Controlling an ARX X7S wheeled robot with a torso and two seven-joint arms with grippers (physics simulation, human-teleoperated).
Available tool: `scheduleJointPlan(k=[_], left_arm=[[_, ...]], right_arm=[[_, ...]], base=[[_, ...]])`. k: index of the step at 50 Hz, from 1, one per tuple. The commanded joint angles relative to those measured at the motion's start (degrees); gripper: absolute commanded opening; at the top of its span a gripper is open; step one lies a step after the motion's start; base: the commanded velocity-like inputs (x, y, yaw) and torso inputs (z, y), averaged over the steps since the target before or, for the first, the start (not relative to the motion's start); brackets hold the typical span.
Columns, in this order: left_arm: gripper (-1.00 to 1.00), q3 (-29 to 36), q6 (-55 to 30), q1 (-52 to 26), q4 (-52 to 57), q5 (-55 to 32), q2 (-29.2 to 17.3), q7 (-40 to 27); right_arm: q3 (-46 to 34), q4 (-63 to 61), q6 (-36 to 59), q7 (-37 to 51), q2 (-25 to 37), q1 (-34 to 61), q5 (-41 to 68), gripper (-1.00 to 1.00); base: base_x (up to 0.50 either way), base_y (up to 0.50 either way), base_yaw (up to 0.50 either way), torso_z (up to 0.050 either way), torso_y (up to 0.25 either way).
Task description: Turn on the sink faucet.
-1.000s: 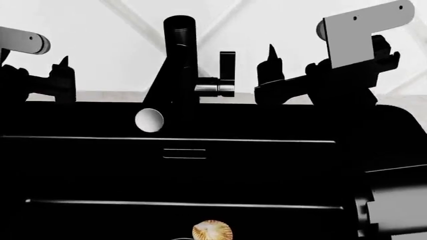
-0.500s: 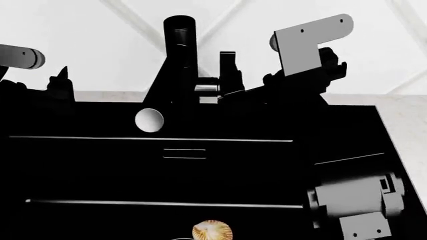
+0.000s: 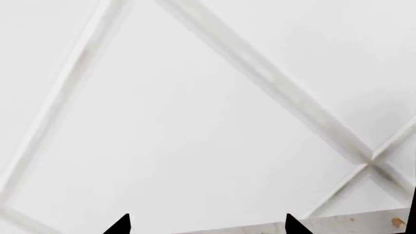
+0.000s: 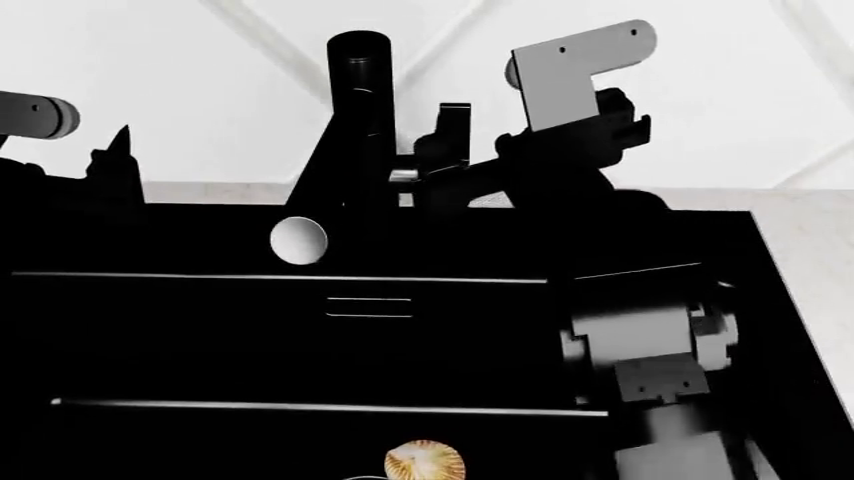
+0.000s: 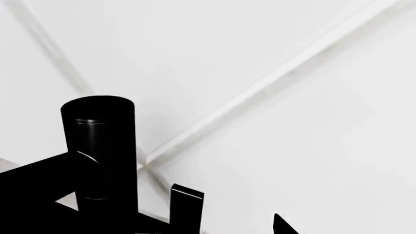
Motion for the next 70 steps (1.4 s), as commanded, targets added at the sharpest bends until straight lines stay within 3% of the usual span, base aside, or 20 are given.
scheduleJointPlan(k=[1, 22, 32, 70], left_arm=[[1.00, 0.01, 0.41, 0.52, 1.37, 0.03, -0.75, 0.03], [1.00, -0.76, 1.32, 1.57, 0.98, -0.59, -1.07, -0.35], [1.00, -0.87, 0.92, 2.25, 2.03, -0.94, -1.56, -0.34], [1.00, -1.08, 2.82, 3.42, 1.30, -1.19, -1.87, -0.29]], right_arm=[[-0.47, 21.60, -11.52, -1.96, -4.39, 8.35, -1.69, 1.00], [3.79, 21.87, -10.12, -2.33, -6.40, 10.89, -6.67, 1.00], [-3.42, 21.88, -8.24, -1.08, -6.47, 12.02, 0.48, 1.00], [-7.74, 21.89, -6.14, 3.59, -6.48, 15.75, 8.00, 1.00]], base=[[0.00, 0.00, 0.00, 0.000, -0.076], [0.00, 0.00, 0.00, 0.000, -0.067], [0.00, 0.00, 0.00, 0.000, -0.034], [0.00, 0.00, 0.00, 0.003, -0.061]])
